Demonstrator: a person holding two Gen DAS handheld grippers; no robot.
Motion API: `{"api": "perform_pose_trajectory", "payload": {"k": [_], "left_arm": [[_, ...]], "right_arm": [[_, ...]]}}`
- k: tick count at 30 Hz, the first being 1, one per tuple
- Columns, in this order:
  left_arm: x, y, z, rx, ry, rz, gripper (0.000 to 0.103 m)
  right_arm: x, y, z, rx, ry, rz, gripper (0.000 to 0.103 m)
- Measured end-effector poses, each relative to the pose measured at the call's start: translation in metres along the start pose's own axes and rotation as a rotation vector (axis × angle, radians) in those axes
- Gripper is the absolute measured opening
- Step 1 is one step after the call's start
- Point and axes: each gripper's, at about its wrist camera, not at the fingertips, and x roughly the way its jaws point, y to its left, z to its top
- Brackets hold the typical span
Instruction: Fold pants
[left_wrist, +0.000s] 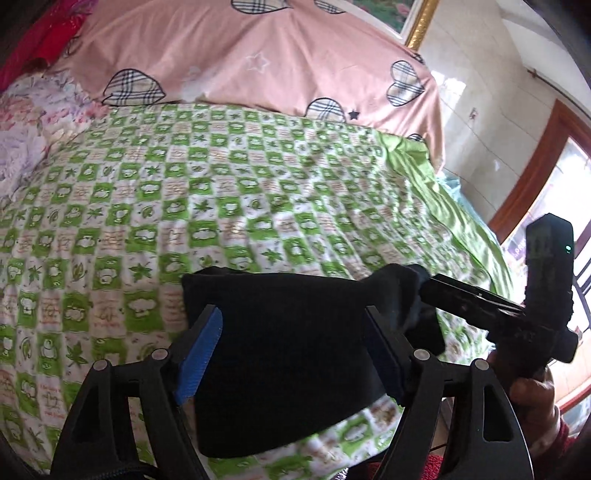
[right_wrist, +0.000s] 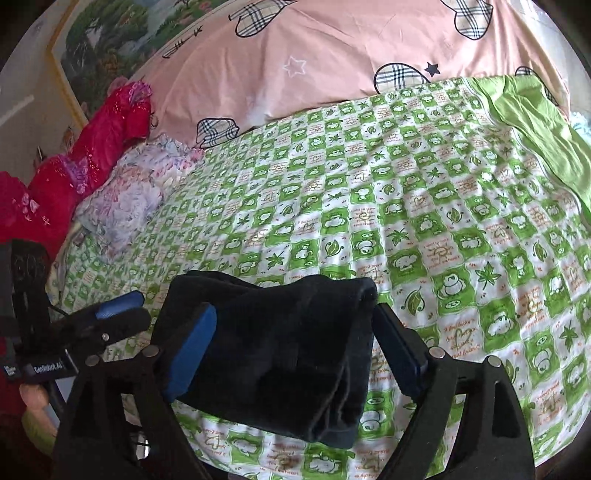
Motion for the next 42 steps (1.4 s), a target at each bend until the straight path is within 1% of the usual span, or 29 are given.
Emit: {"api": "perform_pose_trajectory", "payload": {"k": [2, 5, 8, 11, 13, 15, 17, 20, 23, 25, 28, 32, 35, 36, 37, 38, 40, 42], "left_arm": [[0.007, 0.006, 0.001, -0.011, 0.011, 0.03, 0.079], [0.022, 0.016, -0.001, -0.037, 0.035, 0.071, 0.079], [0.036, 0.028, -0.006, -0.064, 0.068, 0.098, 0.08], [0.048, 0.04, -0.01, -0.094, 0.094, 0.091, 0.084], [0.051, 0.047, -0.011, -0.111, 0.102, 0.089, 0.086], [0.052, 0.05, -0.01, -0.129, 0.108, 0.073, 0.086], [0.045, 0.052, -0.008, -0.144, 0.101, 0.058, 0.086], [0.038, 0.046, -0.009, -0.125, 0.108, 0.027, 0.086], [0.039, 0.045, -0.014, -0.118, 0.119, 0.018, 0.086], [0.043, 0.048, -0.017, -0.134, 0.124, 0.01, 0.086], [0.05, 0.059, -0.021, -0.201, 0.138, -0.04, 0.086], [0.058, 0.069, -0.023, -0.241, 0.152, -0.094, 0.086], [0.063, 0.075, -0.026, -0.286, 0.162, -0.146, 0.08], [0.064, 0.076, -0.027, -0.306, 0.163, -0.169, 0.075], [0.065, 0.076, -0.028, -0.321, 0.165, -0.185, 0.073], [0.065, 0.076, -0.028, -0.331, 0.159, -0.18, 0.073], [0.062, 0.074, -0.029, -0.329, 0.153, -0.18, 0.068], [0.059, 0.073, -0.029, -0.331, 0.145, -0.188, 0.063]], "right_arm": [[0.007, -0.005, -0.004, 0.022, 0.014, -0.002, 0.089], [0.022, -0.02, -0.016, 0.058, 0.079, -0.044, 0.089], [0.031, -0.041, -0.032, 0.101, 0.118, -0.049, 0.09], [0.033, -0.053, -0.043, 0.122, 0.125, -0.029, 0.093], [0.031, -0.055, -0.044, 0.127, 0.12, -0.013, 0.093], [0.029, -0.053, -0.042, 0.133, 0.117, 0.003, 0.093], [0.026, -0.052, -0.039, 0.155, 0.109, 0.058, 0.093], [0.029, -0.051, -0.037, 0.189, 0.124, 0.13, 0.093], [0.04, -0.053, -0.041, 0.215, 0.163, 0.157, 0.093], [0.046, -0.059, -0.047, 0.261, 0.178, 0.186, 0.093], [0.047, -0.059, -0.047, 0.264, 0.17, 0.197, 0.093], [0.048, -0.06, -0.045, 0.267, 0.186, 0.214, 0.091], [0.05, -0.061, -0.046, 0.269, 0.187, 0.228, 0.085], [0.052, -0.06, -0.046, 0.27, 0.187, 0.231, 0.082], [0.054, -0.059, -0.047, 0.273, 0.186, 0.243, 0.08], [0.055, -0.058, -0.048, 0.278, 0.186, 0.247, 0.08], [0.056, -0.056, -0.048, 0.266, 0.178, 0.246, 0.077], [0.055, -0.057, -0.048, 0.27, 0.169, 0.262, 0.072]]}}
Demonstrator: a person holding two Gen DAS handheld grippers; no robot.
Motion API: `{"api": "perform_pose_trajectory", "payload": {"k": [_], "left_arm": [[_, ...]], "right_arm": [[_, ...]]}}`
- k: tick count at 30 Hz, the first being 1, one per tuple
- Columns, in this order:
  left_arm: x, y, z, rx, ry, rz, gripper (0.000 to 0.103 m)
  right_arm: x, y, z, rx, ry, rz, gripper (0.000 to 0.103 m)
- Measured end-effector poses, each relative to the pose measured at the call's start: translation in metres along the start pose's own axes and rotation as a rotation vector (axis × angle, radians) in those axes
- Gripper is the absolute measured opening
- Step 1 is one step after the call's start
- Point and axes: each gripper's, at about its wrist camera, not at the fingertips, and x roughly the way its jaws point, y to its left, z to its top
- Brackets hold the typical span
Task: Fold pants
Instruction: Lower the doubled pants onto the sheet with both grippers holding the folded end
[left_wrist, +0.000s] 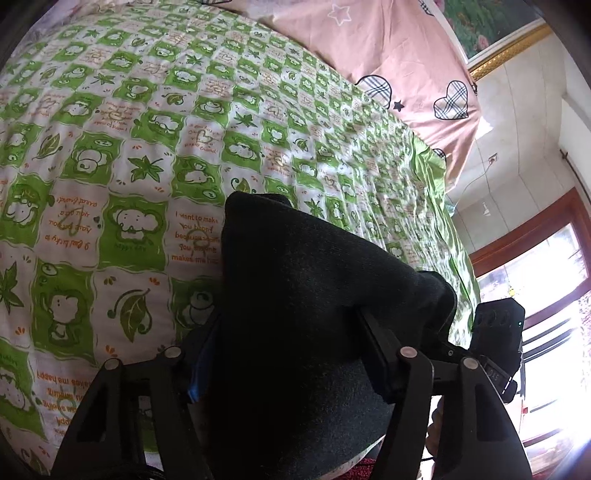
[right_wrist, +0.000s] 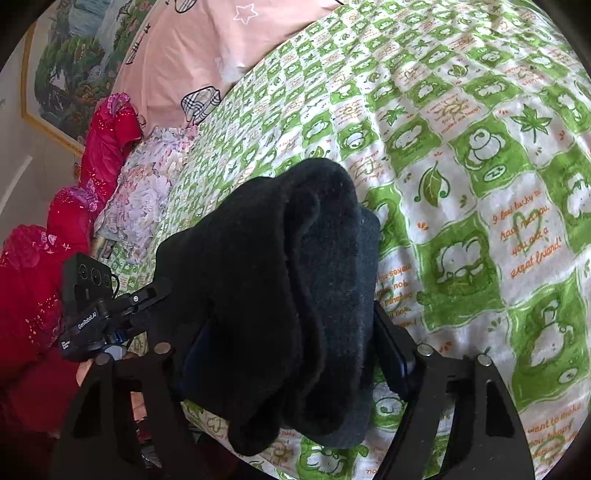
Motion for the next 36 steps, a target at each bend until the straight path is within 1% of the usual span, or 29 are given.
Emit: {"api": "perform_pose_trajectory", "payload": {"k": [3, 7, 10, 13, 17, 24, 27, 32, 35, 36], "left_arm": [[-0.005, -0.005, 0.0, 0.007, -0.018, -0.011, 0.054], [-0.017, -0.017, 0.001, 0.037, -0.056, -0.006, 0.046], [-0.029, -0.028, 0.005, 0.065, -0.088, -0.014, 0.044], [-0.041, -0.037, 0.016, 0.099, -0.132, -0.009, 0.044], [-0.052, -0.037, 0.039, 0.114, -0.183, 0.012, 0.044], [-0.051, -0.018, 0.086, 0.102, -0.235, 0.083, 0.044], [-0.048, -0.005, 0.105, 0.09, -0.247, 0.105, 0.044], [-0.032, 0.017, 0.132, 0.074, -0.24, 0.149, 0.044], [-0.019, 0.031, 0.134, 0.055, -0.211, 0.169, 0.044], [-0.014, 0.037, 0.134, 0.051, -0.198, 0.175, 0.045]], "right_arm": [[-0.004, 0.002, 0.001, -0.003, -0.007, 0.018, 0.064], [-0.008, 0.011, 0.004, -0.025, -0.021, 0.021, 0.06], [-0.01, 0.016, 0.014, -0.04, -0.033, 0.039, 0.057], [-0.012, 0.028, 0.03, -0.078, -0.059, 0.053, 0.055], [-0.004, 0.047, 0.06, -0.143, -0.088, 0.062, 0.055], [0.037, 0.068, 0.116, -0.216, -0.068, 0.082, 0.055], [0.059, 0.073, 0.136, -0.22, -0.052, 0.088, 0.055], [0.093, 0.071, 0.155, -0.219, -0.017, 0.082, 0.055], [0.111, 0.065, 0.156, -0.21, 0.023, 0.059, 0.055], [0.116, 0.062, 0.155, -0.207, 0.035, 0.054, 0.058]]}}
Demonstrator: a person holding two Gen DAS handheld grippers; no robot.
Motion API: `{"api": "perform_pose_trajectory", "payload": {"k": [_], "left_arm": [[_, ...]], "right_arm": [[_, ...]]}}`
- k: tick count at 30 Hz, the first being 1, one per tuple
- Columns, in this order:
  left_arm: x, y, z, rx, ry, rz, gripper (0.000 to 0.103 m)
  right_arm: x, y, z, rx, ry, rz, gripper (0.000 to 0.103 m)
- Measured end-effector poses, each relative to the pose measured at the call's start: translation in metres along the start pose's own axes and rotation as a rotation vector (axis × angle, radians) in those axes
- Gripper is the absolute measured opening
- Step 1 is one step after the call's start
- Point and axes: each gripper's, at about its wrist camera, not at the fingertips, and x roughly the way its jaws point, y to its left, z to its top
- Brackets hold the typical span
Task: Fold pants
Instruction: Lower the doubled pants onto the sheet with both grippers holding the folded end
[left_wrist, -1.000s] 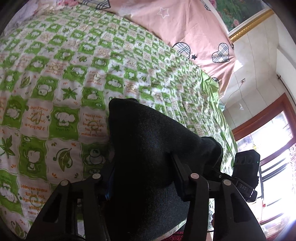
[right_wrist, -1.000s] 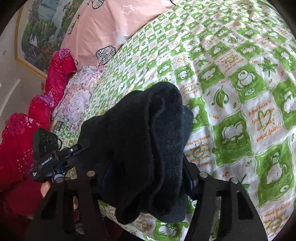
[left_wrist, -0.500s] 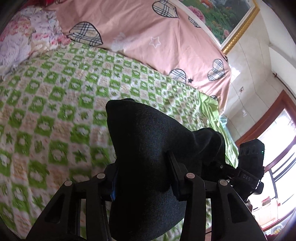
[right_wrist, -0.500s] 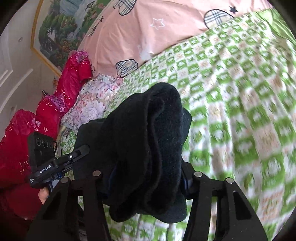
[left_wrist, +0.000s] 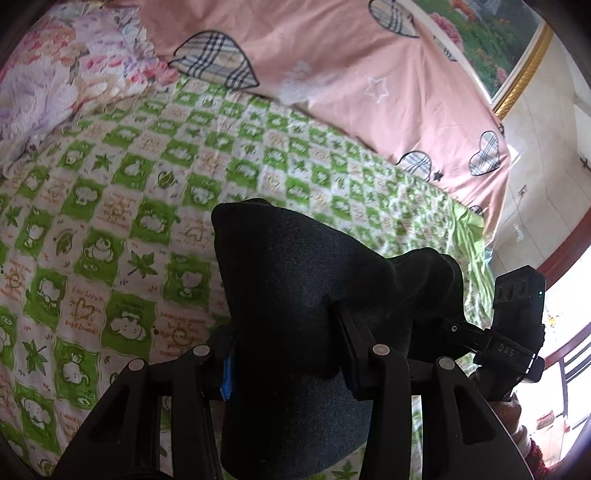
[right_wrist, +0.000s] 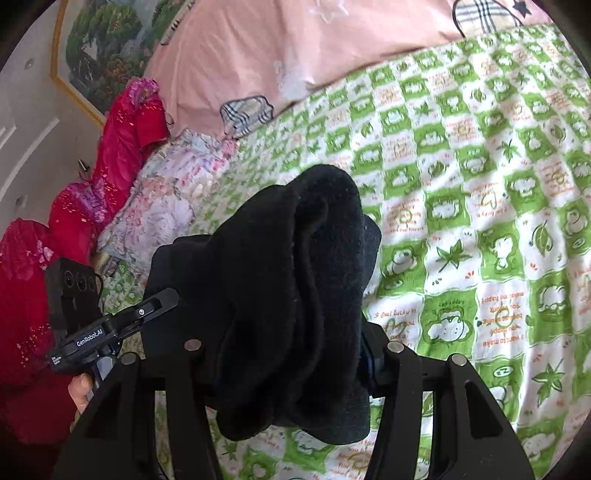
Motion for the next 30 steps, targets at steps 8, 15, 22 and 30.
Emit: {"api": "perform_pose_trajectory", "payload": {"k": [8, 15, 22, 30], "left_arm": [[0.011, 0.015, -0.009, -0.003, 0.003, 0.019, 0.061], [0.004, 0.008, -0.013, 0.01, -0.007, 0.081, 0.071], [-0.003, 0.006, -0.019, 0.01, -0.014, 0.148, 0.079], [-0.007, -0.009, -0.025, 0.055, -0.041, 0.267, 0.082]], "right_arm": [[0.003, -0.023, -0.007, 0.046, -0.002, 0.015, 0.071], [-0.008, -0.017, -0.008, 0.02, -0.018, -0.009, 0.071], [-0.018, -0.034, -0.015, 0.069, -0.05, -0.041, 0.075], [-0.022, -0.024, -0.019, 0.038, -0.083, -0.101, 0.077]]}}
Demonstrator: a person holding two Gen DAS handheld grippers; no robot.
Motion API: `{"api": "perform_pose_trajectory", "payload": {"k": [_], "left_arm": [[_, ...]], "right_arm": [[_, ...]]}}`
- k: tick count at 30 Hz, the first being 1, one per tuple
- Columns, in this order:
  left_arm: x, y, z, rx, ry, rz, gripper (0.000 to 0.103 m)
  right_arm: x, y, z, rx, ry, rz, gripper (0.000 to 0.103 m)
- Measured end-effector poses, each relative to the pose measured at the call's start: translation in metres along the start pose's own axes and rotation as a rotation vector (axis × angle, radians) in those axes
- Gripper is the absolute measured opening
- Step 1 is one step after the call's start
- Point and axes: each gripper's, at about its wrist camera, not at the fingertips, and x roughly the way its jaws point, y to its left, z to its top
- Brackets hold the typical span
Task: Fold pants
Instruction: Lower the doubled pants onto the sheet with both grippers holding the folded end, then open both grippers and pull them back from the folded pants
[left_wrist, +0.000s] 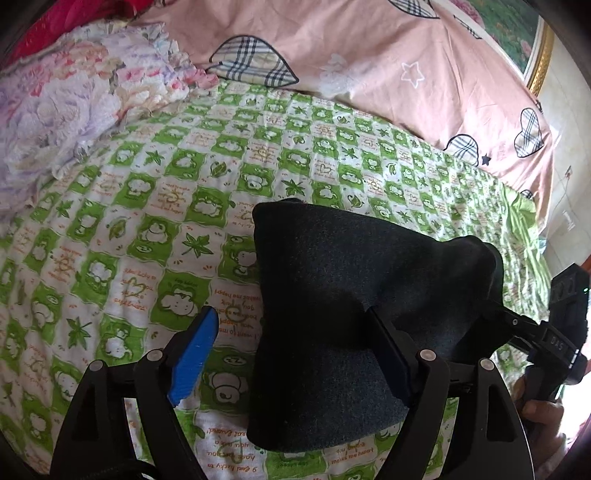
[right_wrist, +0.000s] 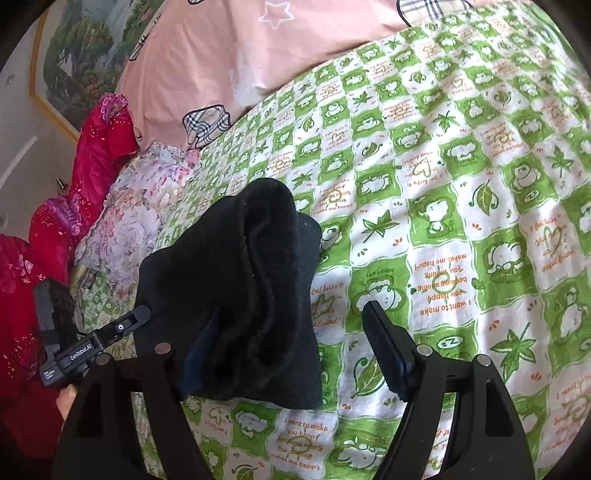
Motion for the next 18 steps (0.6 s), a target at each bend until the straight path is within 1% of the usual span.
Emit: {"api": "perform_pose_trajectory", "payload": {"k": [2, 5, 7, 13, 17, 18], "left_arm": [[-0.007, -0.007, -0.003, 0.026, -0.021, 0.026, 0.084], [-0.021, -0.02, -0.014, 0.069, -0.065, 0.077, 0.085], [-0.026, -0.027, -0.022, 0.089, -0.081, 0.096, 0.085], [-0.041, -0.049, -0.05, 0.164, -0.109, 0.154, 0.086], [-0.057, -0.061, -0.063, 0.197, -0.165, 0.189, 0.089], [-0.06, -0.063, -0.066, 0.203, -0.177, 0.198, 0.089]], "right_arm": [[-0.006, 0.009, -0.001, -0.045, -0.021, -0.027, 0.077], [-0.014, 0.022, -0.004, -0.101, -0.054, -0.047, 0.077], [-0.019, 0.03, -0.007, -0.133, -0.074, -0.054, 0.079], [-0.04, 0.059, -0.025, -0.276, -0.143, -0.109, 0.093], [-0.048, 0.074, -0.039, -0.359, -0.17, -0.152, 0.103], [-0.049, 0.076, -0.042, -0.371, -0.17, -0.156, 0.103]]}}
